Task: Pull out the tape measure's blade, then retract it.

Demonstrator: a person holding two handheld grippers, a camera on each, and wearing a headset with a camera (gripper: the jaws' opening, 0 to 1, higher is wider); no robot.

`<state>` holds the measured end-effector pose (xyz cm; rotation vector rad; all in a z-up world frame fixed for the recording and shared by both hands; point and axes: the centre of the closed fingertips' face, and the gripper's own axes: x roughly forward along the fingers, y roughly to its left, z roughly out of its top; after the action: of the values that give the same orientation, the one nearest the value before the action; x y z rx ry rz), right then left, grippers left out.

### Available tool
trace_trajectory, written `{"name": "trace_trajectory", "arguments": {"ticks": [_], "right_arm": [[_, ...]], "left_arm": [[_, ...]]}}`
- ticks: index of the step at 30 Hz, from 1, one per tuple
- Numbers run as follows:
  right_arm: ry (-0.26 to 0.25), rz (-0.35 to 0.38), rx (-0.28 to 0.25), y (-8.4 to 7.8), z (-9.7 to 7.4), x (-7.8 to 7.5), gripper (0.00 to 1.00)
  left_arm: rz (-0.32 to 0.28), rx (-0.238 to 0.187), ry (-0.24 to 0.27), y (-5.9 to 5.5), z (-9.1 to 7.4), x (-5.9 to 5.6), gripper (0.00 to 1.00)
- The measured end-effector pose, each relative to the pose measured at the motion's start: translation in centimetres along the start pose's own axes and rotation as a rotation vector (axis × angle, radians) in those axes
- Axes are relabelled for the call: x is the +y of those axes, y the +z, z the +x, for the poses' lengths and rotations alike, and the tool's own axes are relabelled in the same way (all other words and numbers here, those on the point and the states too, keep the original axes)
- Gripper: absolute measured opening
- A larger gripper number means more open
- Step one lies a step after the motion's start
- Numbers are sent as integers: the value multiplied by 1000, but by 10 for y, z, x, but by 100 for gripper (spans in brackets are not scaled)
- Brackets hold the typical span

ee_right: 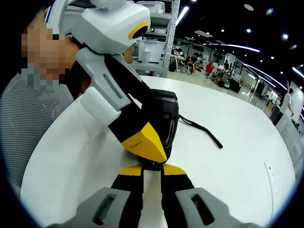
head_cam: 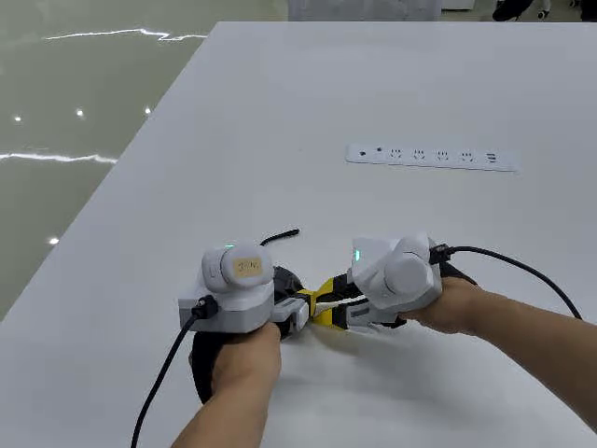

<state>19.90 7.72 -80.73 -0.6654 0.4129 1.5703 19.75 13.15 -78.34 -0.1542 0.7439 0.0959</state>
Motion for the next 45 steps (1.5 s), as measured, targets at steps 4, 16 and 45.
{"name": "trace_trajectory", "arguments": {"ticks": [4,16,45], "right_arm": [[-3,15,-1,0,1,1,14],[-33,34,14,-6,-5,5,19],[-166,164,23,-3,-48,9,40]], "left_arm": [[3,6,-5,0,-1,-1,63],[7,-33,-35,10,-1,-4,68],[245,-9,-275,7,-24,-21,78]]}}
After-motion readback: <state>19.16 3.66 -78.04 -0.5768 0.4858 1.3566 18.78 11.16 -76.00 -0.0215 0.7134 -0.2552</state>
